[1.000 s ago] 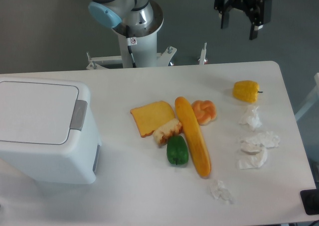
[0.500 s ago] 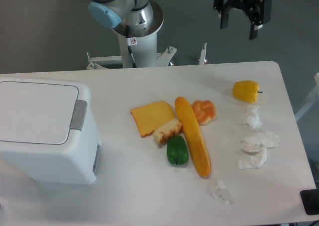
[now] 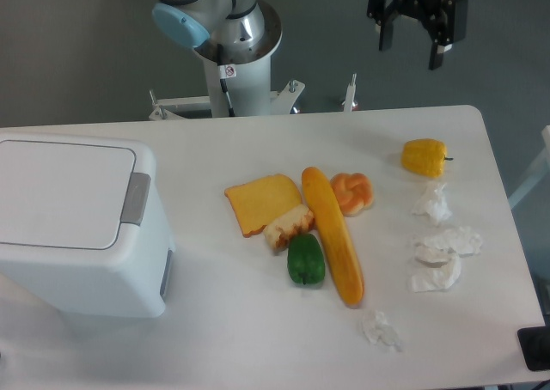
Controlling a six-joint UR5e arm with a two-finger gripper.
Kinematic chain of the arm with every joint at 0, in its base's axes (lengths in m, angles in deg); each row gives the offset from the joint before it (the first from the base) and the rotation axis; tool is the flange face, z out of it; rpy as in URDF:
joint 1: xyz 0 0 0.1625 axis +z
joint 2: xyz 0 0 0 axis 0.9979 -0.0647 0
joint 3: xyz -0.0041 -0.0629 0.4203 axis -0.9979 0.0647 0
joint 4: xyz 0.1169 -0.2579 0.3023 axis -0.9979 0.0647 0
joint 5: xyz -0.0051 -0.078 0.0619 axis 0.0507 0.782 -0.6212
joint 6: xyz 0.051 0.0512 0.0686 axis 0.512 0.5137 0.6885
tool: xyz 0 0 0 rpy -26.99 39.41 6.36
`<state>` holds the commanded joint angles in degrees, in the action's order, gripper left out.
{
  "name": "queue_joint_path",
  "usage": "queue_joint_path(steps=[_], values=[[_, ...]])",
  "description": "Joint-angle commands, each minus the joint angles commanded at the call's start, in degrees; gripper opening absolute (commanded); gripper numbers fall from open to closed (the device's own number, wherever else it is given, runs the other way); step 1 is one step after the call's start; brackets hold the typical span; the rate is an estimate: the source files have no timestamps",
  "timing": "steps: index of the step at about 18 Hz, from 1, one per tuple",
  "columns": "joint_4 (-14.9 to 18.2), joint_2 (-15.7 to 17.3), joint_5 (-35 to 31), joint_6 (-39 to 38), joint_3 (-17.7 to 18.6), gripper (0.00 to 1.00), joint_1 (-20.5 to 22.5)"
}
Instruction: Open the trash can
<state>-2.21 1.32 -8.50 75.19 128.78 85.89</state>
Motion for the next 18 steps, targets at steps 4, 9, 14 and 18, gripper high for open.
queue_joint_path(steps=[4,9,14,18], values=[[0.0,0.0,2.4,-2.2,0.0,1.00,0.0],[0.0,0.1,2.3,-7.9,-0.2,1.00,-1.2],[0.1,-0.2,2.5,-11.6,-0.6,1.00,-2.0],[0.1,-0.2,7.2,-16.9,-0.7,1.00,-2.1]])
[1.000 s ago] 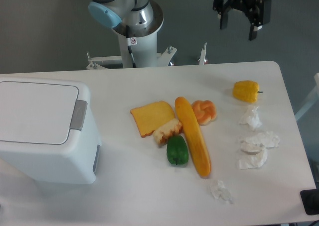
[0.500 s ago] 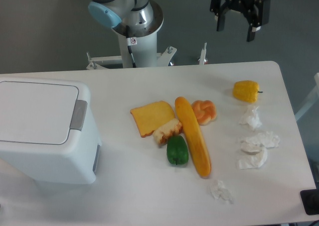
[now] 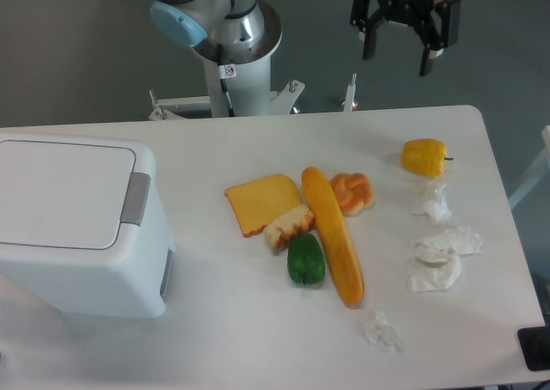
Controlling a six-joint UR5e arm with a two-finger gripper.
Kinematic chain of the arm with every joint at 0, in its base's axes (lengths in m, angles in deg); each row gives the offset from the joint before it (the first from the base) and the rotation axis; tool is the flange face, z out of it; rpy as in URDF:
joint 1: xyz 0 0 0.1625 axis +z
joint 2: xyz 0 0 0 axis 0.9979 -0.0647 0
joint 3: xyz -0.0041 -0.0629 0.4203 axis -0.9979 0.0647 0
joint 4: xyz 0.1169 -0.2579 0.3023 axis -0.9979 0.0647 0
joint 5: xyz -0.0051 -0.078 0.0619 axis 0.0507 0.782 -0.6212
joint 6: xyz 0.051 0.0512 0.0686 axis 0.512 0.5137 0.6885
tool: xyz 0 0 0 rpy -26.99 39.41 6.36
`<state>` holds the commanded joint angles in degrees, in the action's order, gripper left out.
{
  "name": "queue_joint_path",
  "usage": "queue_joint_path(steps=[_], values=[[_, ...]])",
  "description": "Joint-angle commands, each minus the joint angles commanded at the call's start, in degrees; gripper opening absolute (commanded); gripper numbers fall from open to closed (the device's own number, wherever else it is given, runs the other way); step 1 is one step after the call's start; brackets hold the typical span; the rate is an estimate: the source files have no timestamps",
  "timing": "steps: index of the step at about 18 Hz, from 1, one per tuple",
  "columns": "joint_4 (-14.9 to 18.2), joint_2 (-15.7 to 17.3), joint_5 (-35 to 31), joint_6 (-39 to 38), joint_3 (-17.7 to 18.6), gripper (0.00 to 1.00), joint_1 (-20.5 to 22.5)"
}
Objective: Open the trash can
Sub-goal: 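Move the open gripper down toward the white trash can lid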
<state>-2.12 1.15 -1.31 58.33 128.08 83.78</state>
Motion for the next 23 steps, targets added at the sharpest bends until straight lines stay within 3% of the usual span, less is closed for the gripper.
queue_joint_path(steps=[5,14,20,23], values=[[0.0,0.4,4.8,-8.3,-0.2,1.00,-0.9],[0.0,-0.2,4.9,-22.7,-3.0,1.00,-6.4],[-3.4,-1.5,4.9,-35.9,-3.3,1.00,-10.7],[-6.7,-2.5,4.9,-44.3,-3.3,1.00,-13.3]])
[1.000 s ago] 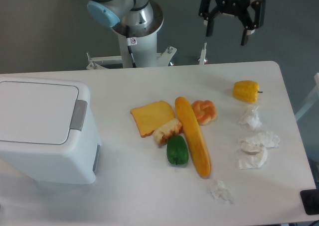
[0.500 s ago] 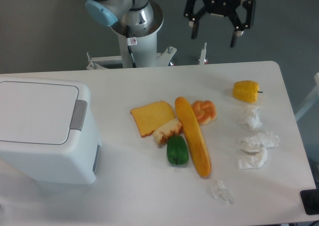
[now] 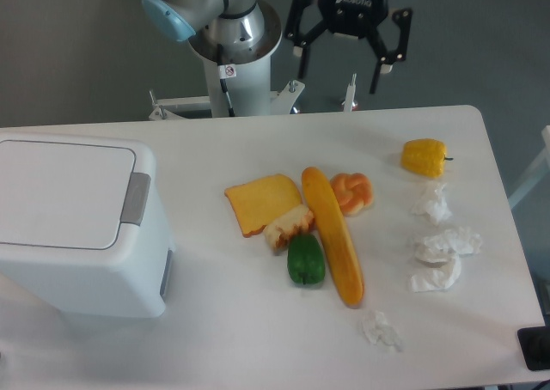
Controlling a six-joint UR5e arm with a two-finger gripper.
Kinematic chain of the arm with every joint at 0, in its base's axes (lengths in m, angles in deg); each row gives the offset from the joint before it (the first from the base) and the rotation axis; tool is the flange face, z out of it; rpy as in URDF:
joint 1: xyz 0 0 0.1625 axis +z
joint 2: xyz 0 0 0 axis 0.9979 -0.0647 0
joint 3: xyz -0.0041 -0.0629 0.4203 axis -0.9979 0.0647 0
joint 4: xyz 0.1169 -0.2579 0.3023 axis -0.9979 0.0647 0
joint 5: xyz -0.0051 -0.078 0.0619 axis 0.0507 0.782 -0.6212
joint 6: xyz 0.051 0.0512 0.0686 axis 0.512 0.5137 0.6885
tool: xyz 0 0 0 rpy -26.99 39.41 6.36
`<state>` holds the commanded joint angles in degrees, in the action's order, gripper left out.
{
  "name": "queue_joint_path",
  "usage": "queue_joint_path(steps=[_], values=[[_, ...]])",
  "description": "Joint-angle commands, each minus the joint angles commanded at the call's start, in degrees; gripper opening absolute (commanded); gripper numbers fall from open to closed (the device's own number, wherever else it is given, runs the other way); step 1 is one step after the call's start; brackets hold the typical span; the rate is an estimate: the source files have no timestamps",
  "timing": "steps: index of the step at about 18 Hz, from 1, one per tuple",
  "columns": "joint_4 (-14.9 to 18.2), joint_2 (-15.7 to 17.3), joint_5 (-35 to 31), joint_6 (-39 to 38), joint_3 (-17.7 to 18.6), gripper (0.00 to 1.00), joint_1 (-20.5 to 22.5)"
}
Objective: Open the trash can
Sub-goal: 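Move the open gripper down toward the white trash can lid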
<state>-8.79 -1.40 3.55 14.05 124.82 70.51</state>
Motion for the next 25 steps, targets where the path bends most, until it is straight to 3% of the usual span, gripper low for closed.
queue_joint_path(steps=[7,15,19,25], values=[[-4.8,-3.3,0.0,-10.8,-0.3,1.00,-6.1],[-5.4,-10.5,0.0,-16.9,-6.1,1.00,-12.5],[-8.0,-12.0,0.0,-20.1,-6.2,1.00,-14.2],[-8.4,-12.7,0.0,-25.0,-6.0,1.00,-15.4]])
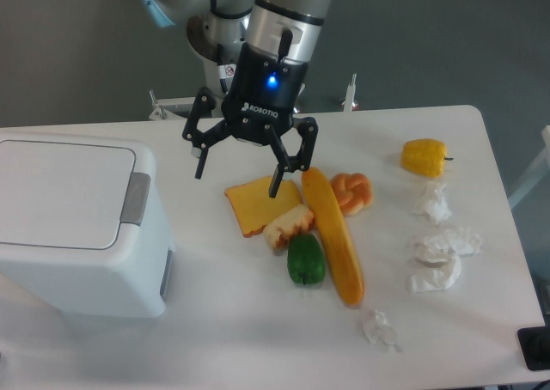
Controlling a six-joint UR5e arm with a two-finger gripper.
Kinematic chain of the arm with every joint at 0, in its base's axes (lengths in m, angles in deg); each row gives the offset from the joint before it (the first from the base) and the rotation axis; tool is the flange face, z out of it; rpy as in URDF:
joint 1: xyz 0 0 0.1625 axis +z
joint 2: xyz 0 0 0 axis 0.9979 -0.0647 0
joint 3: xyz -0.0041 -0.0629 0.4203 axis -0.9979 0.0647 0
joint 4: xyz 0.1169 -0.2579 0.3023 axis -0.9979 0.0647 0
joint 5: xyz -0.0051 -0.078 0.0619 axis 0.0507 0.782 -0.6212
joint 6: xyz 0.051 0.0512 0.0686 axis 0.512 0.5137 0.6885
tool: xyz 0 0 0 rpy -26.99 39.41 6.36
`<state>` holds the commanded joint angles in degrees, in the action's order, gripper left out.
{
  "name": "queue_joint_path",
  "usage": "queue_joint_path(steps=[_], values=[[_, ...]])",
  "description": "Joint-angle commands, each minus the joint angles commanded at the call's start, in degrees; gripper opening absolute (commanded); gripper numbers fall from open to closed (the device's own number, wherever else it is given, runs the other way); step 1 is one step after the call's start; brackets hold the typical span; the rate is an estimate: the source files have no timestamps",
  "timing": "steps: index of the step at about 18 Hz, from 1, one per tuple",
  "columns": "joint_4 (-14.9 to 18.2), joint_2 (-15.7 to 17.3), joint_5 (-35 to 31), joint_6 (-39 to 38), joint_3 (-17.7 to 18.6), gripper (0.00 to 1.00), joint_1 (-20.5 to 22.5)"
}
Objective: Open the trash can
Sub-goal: 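Move the open gripper down toward the white trash can lid, then lower the gripper onto the lid edge beside the trash can's grey panel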
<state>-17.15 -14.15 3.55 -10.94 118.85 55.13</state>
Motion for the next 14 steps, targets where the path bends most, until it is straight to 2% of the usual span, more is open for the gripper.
queue_joint_path(steps=[9,14], values=[[0.1,-1.3,-0.3,-0.4,0.8,1.00,-3.1],[0.1,-1.3,-0.3,-0.4,1.6,1.00,-3.3]])
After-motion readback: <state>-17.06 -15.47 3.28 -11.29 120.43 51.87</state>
